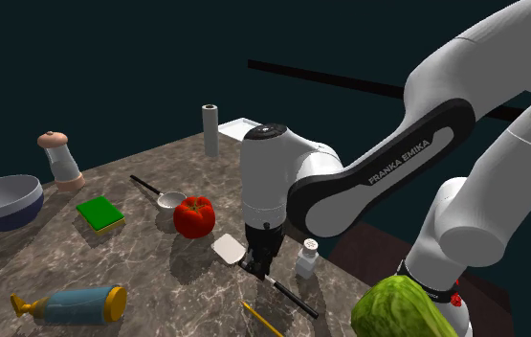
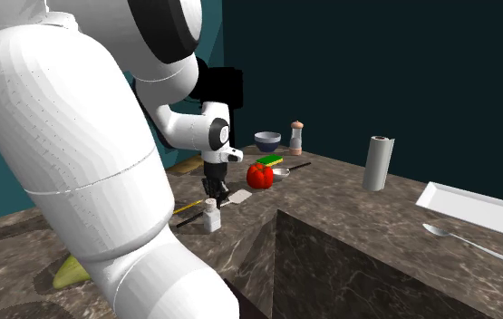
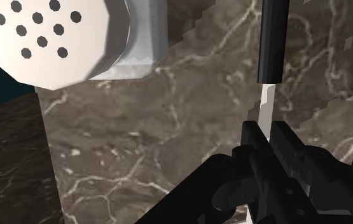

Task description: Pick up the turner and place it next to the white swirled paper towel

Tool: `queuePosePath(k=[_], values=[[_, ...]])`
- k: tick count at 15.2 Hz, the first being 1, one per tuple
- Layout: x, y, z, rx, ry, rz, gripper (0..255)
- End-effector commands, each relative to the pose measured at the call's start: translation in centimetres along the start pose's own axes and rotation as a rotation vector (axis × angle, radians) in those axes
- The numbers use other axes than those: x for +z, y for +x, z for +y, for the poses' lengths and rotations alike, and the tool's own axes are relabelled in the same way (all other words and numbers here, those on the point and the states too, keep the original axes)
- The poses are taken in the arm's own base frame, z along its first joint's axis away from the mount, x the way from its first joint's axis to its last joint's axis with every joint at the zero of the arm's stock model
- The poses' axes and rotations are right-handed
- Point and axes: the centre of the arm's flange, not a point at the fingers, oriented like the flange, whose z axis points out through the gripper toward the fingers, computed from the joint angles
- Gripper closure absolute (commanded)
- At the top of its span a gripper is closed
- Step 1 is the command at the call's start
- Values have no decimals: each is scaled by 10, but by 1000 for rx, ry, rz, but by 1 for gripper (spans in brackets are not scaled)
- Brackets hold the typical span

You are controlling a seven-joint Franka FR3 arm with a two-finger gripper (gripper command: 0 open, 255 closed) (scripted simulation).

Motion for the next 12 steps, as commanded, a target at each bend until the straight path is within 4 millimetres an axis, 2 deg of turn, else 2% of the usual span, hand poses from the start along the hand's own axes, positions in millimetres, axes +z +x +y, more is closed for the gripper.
queuePosePath(k=[1,5,12], values=[[0,0,0,0,0,0,255],[0,0,0,0,0,0,255],[-37,-2,0,0,0,0,255]])
